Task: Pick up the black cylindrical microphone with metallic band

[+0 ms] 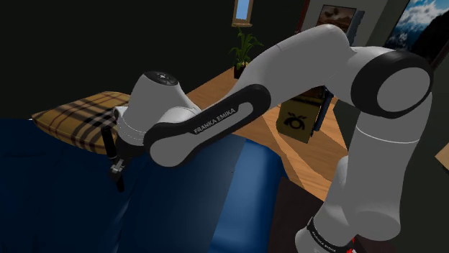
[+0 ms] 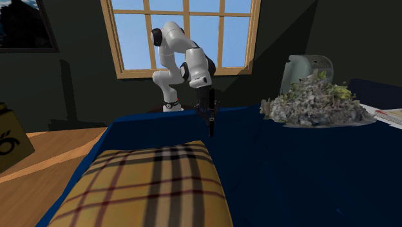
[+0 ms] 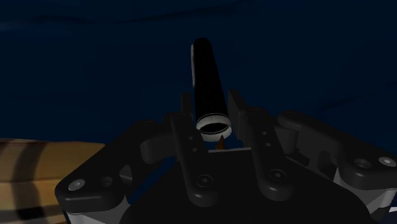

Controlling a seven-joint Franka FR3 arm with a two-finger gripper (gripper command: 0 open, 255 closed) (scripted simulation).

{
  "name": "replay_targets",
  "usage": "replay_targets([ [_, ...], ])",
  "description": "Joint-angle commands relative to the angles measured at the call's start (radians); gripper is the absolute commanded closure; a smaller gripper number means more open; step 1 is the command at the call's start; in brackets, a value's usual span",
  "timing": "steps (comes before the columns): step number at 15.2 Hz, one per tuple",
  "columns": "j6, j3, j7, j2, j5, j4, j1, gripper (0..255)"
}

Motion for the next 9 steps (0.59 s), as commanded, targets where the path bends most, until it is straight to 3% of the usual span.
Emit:
replay_targets([
  [1,-0.022,0.003,-0.004,-0.013,0.006,0.009,-0.002,255],
  [9,-0.120,0.010,-0.015,-0.061,0.029,0.061,-0.009,255],
])
